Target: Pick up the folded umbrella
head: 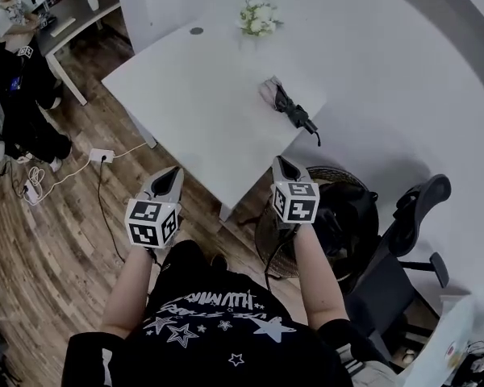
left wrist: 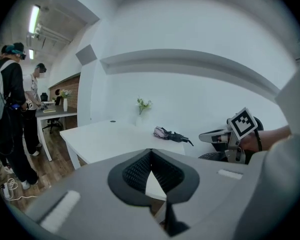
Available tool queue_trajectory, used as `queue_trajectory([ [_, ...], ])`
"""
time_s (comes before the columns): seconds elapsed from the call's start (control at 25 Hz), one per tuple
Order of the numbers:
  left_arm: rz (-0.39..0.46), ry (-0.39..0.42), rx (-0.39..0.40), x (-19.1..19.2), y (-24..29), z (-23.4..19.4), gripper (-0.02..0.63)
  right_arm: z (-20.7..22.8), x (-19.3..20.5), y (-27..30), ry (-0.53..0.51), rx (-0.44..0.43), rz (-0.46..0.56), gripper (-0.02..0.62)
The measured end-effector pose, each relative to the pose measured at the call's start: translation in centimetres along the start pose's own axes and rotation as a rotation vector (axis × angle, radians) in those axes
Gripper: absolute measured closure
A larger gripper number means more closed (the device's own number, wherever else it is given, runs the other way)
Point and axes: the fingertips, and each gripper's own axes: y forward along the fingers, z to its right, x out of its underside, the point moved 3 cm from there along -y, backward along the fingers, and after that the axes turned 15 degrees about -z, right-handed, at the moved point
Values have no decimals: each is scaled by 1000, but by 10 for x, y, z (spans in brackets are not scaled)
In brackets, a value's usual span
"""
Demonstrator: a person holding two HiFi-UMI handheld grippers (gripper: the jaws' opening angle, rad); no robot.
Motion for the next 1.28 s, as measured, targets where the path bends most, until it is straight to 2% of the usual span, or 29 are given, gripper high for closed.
queue_trajectory([
  [0.08, -3, 6, 8, -6, 8, 0, 603, 8, -4, 7, -3, 19, -13, 564],
  [0.16, -5, 12, 15, -13, 18, -2, 603, 16, -8, 15, -2, 26, -25, 508],
  [0.24, -10, 19, 25, -20, 31, -4, 603, 24, -10, 24, 1, 30, -40, 493],
  [0.44, -27, 31, 65, -41, 69, -13, 603, 44, -19, 52, 8, 46, -87, 393],
  [0.64, -49, 52, 100, -66, 113, -23, 603, 68, -37, 85, -43, 92, -113, 297],
  [1.04, -95, 105, 180, -119, 184, -33, 603, 114, -64, 139, -201, 169, -275, 206],
  [1.28, -116, 127, 213, -140, 218, -39, 603, 132, -74, 172, -288, 161, -417, 199],
])
